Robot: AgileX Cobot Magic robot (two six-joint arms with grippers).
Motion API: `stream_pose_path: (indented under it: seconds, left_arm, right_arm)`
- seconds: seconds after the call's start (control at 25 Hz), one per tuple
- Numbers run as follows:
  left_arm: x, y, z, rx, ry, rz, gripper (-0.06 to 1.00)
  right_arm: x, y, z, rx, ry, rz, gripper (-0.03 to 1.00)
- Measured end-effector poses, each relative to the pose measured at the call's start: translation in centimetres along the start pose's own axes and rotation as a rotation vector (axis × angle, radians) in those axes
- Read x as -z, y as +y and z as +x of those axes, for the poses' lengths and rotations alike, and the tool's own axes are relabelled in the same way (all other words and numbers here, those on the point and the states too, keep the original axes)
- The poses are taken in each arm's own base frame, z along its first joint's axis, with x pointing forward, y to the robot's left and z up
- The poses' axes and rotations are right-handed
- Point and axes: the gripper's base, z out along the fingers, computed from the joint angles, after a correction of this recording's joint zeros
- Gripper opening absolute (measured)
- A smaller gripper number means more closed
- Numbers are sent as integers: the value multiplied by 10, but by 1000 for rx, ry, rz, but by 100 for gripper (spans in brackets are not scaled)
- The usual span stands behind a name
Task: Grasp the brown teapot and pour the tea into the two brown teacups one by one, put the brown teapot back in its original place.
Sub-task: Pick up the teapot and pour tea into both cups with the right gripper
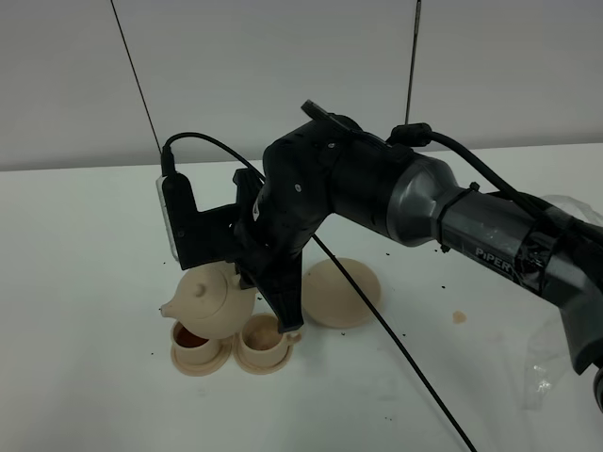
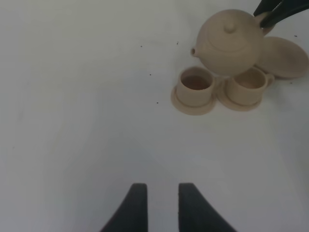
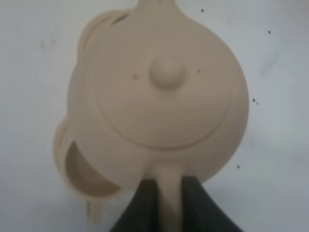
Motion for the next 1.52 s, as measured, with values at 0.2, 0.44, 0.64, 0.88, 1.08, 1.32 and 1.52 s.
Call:
stream_pose_path:
  seconds: [0.2,0.44,0.64,0.88,1.08,1.32,1.52]
  left_arm:
    - [0,0,0,0,0,0,23]
    - [0,0,0,0,0,0,23]
    - [0,0,0,0,0,0,23]
    - [0,0,0,0,0,0,23]
    - [0,0,0,0,0,0,23]
    - [0,0,0,0,0,0,23]
    - [0,0,0,0,0,0,23]
  right_arm:
    - [1,-1,4,-39,-44,-27,10]
    - [8,-6,5,-105,-134,-58,10]
    - [13,-9,6,-144,-188,-81,10]
    - [14,-9,10,-156,-189,-102,10]
    - [14,-9,10,-159,-193,-104,10]
    - [14,-9,10,-164,-199,-105,10]
    - [14,-9,10,-162,-201,-105,10]
